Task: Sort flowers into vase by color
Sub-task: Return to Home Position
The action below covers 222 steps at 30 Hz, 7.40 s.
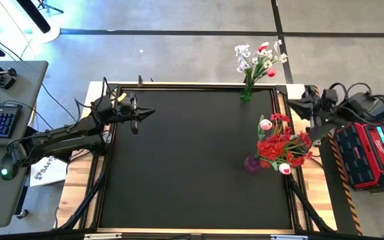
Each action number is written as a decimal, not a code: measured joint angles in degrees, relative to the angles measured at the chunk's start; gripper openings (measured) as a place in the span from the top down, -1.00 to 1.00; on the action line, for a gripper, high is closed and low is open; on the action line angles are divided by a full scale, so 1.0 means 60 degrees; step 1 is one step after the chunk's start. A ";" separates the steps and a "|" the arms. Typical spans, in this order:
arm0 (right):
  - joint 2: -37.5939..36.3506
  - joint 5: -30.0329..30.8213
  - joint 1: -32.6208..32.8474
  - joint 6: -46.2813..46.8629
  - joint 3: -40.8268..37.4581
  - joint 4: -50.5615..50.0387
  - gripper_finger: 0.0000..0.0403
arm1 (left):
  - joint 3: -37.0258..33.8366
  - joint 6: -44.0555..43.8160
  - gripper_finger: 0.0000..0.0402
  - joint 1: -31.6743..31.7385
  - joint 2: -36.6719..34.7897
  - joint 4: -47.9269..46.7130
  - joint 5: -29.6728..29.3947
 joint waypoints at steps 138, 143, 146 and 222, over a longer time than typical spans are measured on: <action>-0.2447 0.0804 -0.1002 0.3599 -0.4541 -0.1796 1.00 | -0.1071 0.0894 1.00 0.0180 -0.0142 -0.0908 0.0321; -0.2447 0.1193 -0.1005 0.3547 -0.4729 -0.1944 1.00 | -0.1071 0.0897 1.00 0.0180 -0.0142 -0.1023 0.0321; -0.2447 0.1364 -0.1005 0.3554 -0.4966 -0.1960 1.00 | -0.1071 0.0960 1.00 0.0177 -0.0142 -0.1133 0.0321; -0.2432 0.1808 -0.1073 0.3358 -0.6584 -0.2031 1.00 | -0.1123 -0.0079 1.00 -0.4067 -0.6304 -0.6725 -0.3566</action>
